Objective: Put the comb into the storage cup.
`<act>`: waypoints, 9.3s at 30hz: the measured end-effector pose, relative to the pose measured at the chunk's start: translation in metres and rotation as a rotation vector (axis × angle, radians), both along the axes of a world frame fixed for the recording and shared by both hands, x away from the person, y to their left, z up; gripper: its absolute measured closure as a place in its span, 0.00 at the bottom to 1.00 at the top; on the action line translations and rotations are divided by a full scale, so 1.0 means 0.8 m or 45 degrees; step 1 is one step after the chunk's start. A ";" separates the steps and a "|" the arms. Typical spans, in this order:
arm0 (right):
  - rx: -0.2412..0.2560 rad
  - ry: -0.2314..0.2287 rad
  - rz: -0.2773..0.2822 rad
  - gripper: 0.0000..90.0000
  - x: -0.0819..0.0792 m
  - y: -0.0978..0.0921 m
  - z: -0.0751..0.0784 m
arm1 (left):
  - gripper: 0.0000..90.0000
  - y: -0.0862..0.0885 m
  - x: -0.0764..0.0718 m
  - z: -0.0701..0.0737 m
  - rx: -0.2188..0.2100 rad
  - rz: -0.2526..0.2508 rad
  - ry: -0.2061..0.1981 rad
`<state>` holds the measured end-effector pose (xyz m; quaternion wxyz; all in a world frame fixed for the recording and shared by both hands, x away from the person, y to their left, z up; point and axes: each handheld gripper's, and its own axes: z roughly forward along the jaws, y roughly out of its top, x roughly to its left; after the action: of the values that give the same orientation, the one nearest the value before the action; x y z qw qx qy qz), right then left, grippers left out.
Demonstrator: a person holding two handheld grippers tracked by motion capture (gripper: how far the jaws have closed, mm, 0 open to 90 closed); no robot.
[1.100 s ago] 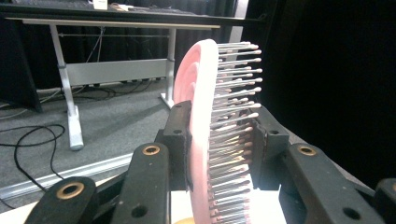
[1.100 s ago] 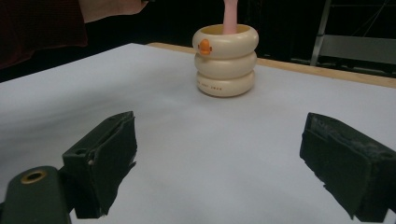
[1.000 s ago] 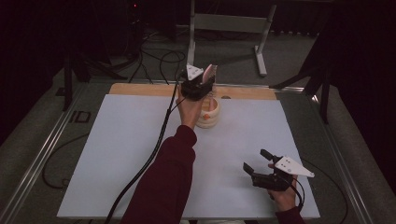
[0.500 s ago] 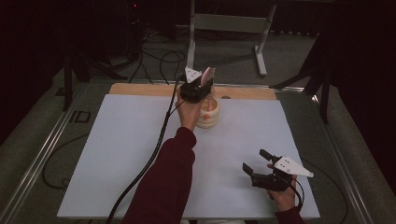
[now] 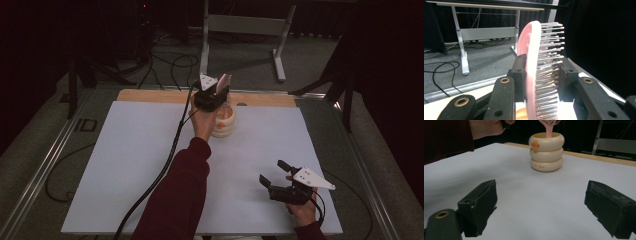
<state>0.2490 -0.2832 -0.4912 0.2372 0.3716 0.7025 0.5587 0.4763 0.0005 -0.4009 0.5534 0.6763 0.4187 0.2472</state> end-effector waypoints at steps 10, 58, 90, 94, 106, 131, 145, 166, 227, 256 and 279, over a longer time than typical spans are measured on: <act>-0.001 0.003 0.005 0.12 0.000 0.001 0.000 | 0.73 0.000 -0.001 -0.003 -0.001 -0.003 0.008; 0.000 -0.002 0.012 0.12 0.001 0.003 -0.001 | 0.72 0.001 -0.004 -0.018 -0.024 -0.006 0.040; 0.010 0.003 0.008 0.12 0.002 0.002 -0.002 | 0.71 0.013 0.004 -0.021 -0.043 -0.019 0.079; 0.009 0.003 0.007 0.12 0.002 0.002 -0.002 | 0.71 0.014 0.004 -0.021 -0.039 -0.016 0.079; 0.011 0.002 0.005 0.12 0.002 0.002 -0.002 | 0.70 0.017 0.005 -0.022 -0.034 -0.006 0.085; 0.014 0.003 0.010 0.12 0.002 0.003 -0.002 | 0.69 0.026 0.007 -0.024 -0.025 -0.001 0.098; 0.011 0.000 0.016 0.12 0.003 0.003 -0.003 | 0.66 0.037 0.010 -0.029 -0.014 0.016 0.124; 0.008 0.001 0.014 0.12 0.003 0.004 -0.003 | 0.57 0.062 0.006 -0.041 -0.015 0.069 0.160; 0.007 0.007 0.022 0.12 0.003 0.005 -0.004 | 0.00 0.078 0.006 -0.040 0.103 0.027 0.277; -0.003 0.004 0.021 0.12 0.003 0.008 -0.004 | 0.00 0.116 -0.048 -0.043 0.161 -0.093 0.201; -0.012 0.007 0.022 0.12 0.003 0.012 -0.004 | 0.00 0.179 -0.130 -0.057 0.256 -0.115 0.155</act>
<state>0.2512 -0.2735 -0.4942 0.2323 0.3660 0.7089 0.5563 0.3720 0.1437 -0.4464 0.4670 0.7602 0.3938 0.2212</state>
